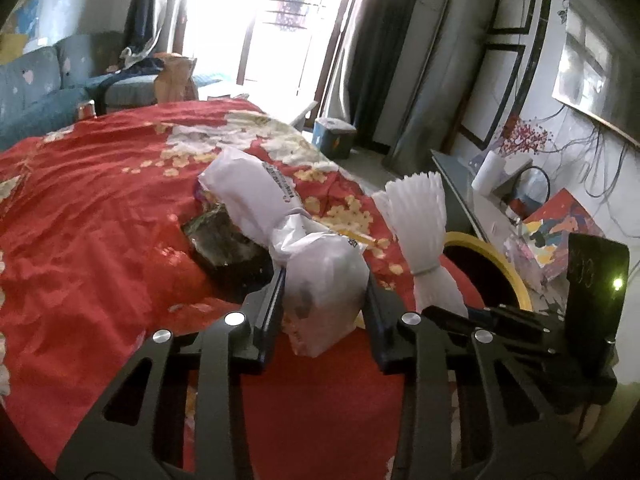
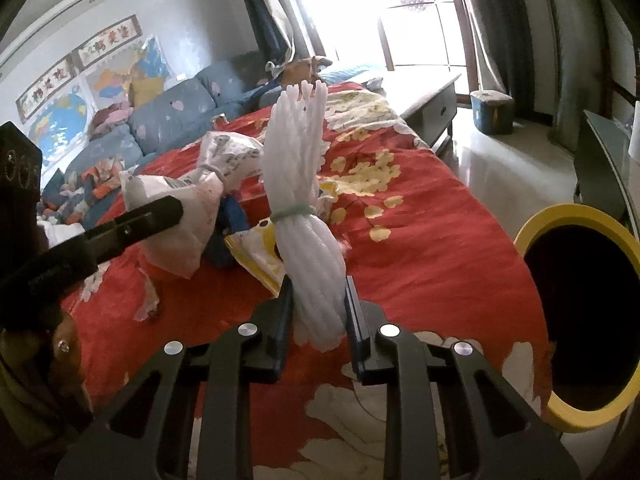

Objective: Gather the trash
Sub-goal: 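Grasp the white plastic bag with the left tool while the right tool grasps another foam net, then carry the white bag and foam net over the bin and release both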

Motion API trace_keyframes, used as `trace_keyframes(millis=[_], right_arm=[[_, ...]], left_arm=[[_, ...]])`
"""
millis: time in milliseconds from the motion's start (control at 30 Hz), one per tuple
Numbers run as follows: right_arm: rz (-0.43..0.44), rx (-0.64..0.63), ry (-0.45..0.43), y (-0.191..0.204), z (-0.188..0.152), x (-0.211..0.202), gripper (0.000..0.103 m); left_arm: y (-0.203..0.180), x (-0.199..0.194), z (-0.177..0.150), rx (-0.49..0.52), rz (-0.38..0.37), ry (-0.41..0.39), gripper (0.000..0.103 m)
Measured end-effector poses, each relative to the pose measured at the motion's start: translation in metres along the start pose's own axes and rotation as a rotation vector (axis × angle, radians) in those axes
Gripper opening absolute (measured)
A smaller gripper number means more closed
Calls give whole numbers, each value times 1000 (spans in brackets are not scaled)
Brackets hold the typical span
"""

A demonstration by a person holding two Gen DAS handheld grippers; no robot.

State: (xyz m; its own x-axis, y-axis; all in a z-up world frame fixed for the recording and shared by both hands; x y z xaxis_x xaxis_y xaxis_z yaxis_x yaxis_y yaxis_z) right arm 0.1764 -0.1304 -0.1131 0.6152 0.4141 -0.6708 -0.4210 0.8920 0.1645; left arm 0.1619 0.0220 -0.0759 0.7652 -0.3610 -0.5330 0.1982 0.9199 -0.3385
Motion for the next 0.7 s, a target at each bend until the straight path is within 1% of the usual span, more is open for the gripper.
trace_keyframes(millis=[300,700], right_arm=[[-19,14,-49,-7,9,-13,23],[-49,54,-93,-23,19,-30,23]], left_arm=[[-12,-17,16,20,-29,-52,28],[-38,-22,20,56,-73,-62,28]])
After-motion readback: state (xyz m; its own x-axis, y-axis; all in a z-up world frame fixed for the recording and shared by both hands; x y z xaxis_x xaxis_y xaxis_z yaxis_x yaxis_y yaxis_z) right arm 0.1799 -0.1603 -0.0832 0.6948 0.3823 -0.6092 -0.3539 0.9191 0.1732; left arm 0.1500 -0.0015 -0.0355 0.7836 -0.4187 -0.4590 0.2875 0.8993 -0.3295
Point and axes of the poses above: each gripper's, at about its wrist camera, not at the fingertips, and x roughly the way its jaws point, y to its left, z to its top, the point moved 9 cm from there along x, roughly the way its jaws point, and after that the axes turned 11 degrees about -z, right-handed, at the moved point
